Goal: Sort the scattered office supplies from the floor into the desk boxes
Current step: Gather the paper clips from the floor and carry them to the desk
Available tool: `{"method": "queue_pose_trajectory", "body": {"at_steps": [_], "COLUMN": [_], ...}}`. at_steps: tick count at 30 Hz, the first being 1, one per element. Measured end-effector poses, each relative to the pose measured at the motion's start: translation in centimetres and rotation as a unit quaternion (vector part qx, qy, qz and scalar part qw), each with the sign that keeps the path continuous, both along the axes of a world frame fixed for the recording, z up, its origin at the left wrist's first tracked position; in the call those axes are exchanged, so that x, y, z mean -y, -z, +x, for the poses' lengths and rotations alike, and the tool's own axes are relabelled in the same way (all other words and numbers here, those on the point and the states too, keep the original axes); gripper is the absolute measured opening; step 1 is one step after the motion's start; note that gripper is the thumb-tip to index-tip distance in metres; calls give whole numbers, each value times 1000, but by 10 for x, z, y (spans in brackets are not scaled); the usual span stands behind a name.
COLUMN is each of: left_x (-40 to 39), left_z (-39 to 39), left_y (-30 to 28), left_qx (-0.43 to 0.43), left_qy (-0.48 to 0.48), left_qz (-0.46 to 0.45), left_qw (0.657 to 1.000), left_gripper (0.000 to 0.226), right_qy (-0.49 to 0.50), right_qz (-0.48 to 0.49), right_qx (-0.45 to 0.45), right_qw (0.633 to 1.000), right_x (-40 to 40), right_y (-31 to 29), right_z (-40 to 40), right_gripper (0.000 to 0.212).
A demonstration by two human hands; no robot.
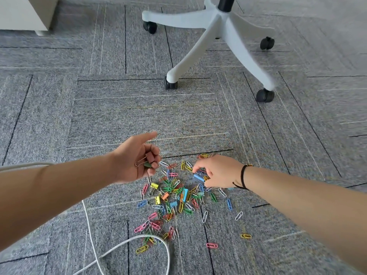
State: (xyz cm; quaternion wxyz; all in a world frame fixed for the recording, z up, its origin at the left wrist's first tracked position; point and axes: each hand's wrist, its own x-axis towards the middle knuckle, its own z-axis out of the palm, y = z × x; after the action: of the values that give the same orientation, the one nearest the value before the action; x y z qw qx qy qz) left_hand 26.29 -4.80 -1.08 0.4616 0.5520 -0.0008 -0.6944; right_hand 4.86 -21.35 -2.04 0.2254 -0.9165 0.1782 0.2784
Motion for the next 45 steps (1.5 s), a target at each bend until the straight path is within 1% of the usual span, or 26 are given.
{"method": "queue_pose_trajectory", "body": {"at_steps": [6,11,13,15,16,17,18,19,20,21,22,23,27,29,30,34,37,38,40,42,45], "left_x": [0,-3,-3,-3,-3,-4,-4,-3,-3,-3,-3,-2,-3,-4,-4,-5,-7,-7,-7,-6,-5], "left_z": [-2,-4,-3,-3,-3,-3,-4,-6,-7,-8,-10,-11,-11,-10,-10,-9,-9,-8,-9,-10,-10], "left_y": [0,-3,-4,-5,-6,-7,-8,-9,-11,-13,-15,-16,-19,-20,-20,-20,-20,-20,-20,-20,-20], "left_qx": [14,9,5,2,2,2,3,3,2,2,2,0,-13,-13,-13,-7,-4,-5,-7,-7,-5], "left_qy": [13,21,19,16,16,17,19,22,23,23,23,23,27,27,27,29,36,36,37,36,36], "left_qz": [-4,-6,-6,-3,-1,0,1,0,-1,-3,-4,-4,-5,-7,-7,-8,-11,-11,-12,-11,-8], "left_qw": [1000,1000,1000,1000,1000,1000,1000,1000,1000,1000,1000,1000,1000,1000,1000,1000,999,999,999,999,999], "left_gripper": [48,48,48,48,48,49,49,50,52,53,54,55,59,60,60,60,61,61,61,61,61], "right_qy": [-30,-24,13,100,168,249,327,389,429,450,457,454,446,441,440,445,468,472,476,470,411], "right_qz": [-44,-48,-12,89,152,220,293,369,436,493,539,576,678,702,703,661,632,616,570,514,405], "right_qx": [3,20,39,79,102,119,124,119,111,102,95,89,68,58,51,42,48,43,31,19,-10], "right_qw": [999,998,999,988,969,936,890,836,783,738,702,674,581,556,556,603,616,630,669,718,817], "right_x": [-2,-3,-4,-8,-10,-10,-11,-11,-10,-11,-11,-11,-13,-14,-15,-20,-21,-22,-23,-23,-26], "right_y": [0,0,0,-2,-3,-7,-12,-16,-20,-24,-27,-29,-36,-38,-38,-37,-36,-36,-32,-24,-14], "right_z": [4,6,6,9,12,16,19,22,24,25,26,26,25,24,23,25,27,27,27,25,18], "right_gripper": [45,37,34,25,21,23,29,34,33,31,30,29,31,32,32,36,46,46,41,38,22]}}
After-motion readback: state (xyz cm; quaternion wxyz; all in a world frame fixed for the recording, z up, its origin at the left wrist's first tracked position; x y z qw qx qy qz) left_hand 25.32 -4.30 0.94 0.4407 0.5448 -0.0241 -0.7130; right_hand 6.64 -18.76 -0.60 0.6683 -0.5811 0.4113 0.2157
